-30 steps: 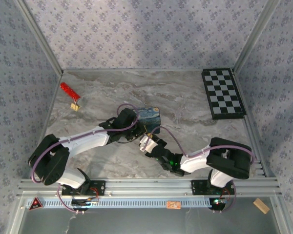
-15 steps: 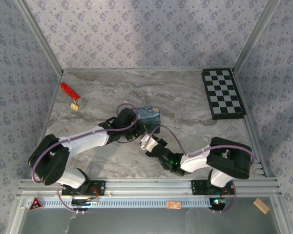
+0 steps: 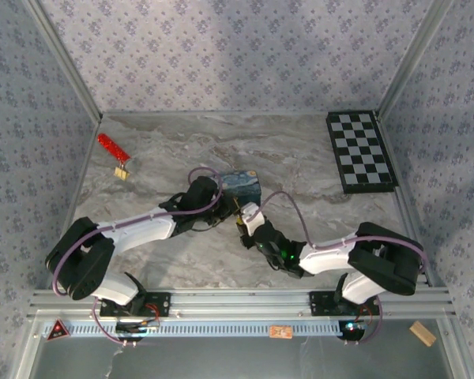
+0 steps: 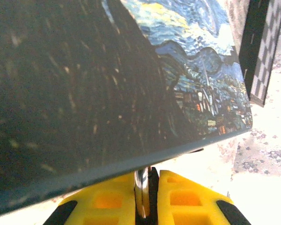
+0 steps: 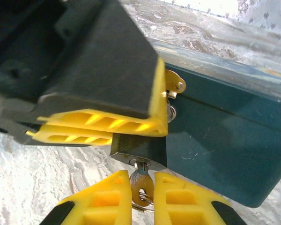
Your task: Unlock the padlock with the key
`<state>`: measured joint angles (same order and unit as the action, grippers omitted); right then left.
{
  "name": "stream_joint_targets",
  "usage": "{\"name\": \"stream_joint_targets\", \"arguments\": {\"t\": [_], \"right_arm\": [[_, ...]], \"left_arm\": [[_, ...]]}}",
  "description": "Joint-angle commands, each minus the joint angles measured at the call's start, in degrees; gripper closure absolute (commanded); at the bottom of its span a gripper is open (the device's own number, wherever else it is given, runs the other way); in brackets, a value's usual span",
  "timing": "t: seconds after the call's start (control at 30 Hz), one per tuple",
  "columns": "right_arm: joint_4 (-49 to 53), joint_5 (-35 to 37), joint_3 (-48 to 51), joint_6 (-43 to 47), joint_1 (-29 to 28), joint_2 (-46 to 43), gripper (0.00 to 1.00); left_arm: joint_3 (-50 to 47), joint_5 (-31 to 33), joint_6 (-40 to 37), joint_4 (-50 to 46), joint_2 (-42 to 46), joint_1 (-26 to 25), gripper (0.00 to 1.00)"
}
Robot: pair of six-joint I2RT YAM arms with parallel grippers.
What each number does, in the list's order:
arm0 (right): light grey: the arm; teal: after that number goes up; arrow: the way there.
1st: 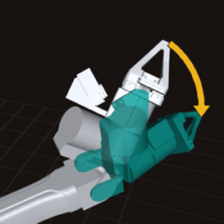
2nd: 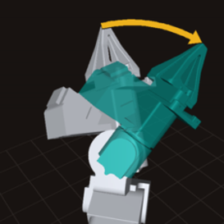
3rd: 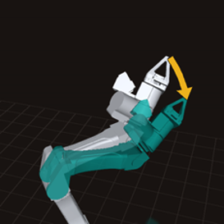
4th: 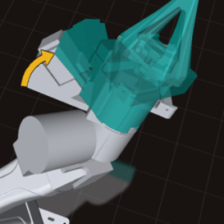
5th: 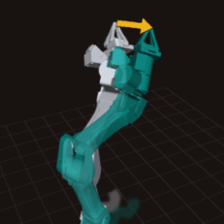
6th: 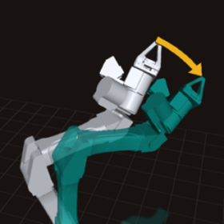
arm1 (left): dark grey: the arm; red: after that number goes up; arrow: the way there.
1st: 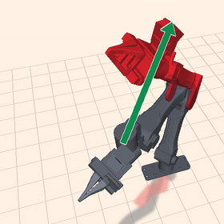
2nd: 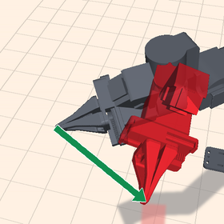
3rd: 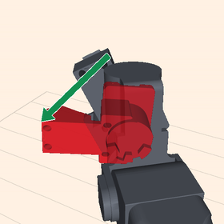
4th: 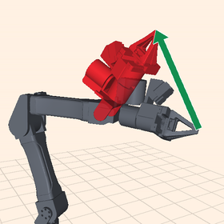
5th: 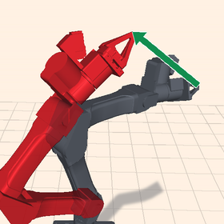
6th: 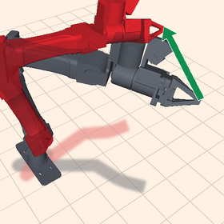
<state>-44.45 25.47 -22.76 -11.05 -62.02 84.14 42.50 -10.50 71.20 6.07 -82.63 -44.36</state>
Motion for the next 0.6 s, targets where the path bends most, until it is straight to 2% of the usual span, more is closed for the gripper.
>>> {"name": "stream_joint_targets", "arguments": {"t": [0.0,0.17,0.57], "right_arm": [[-2.70,-5.99,2.24,-14.37,5.13,-2.31,0.95],[-8.90,-14.16,4.97,-24.43,9.94,-0.22,0.96],[-15.16,-19.03,7.22,-28.23,12.90,3.83,1.00]], "left_arm": [[-1.27,-1.10,-1.62,5.16,-0.42,0.37,1.00],[-1.64,-2.68,-2.89,9.28,-2.19,0.94,1.00],[-2.16,-3.78,-2.47,10.81,-3.68,1.73,1.00]]}}
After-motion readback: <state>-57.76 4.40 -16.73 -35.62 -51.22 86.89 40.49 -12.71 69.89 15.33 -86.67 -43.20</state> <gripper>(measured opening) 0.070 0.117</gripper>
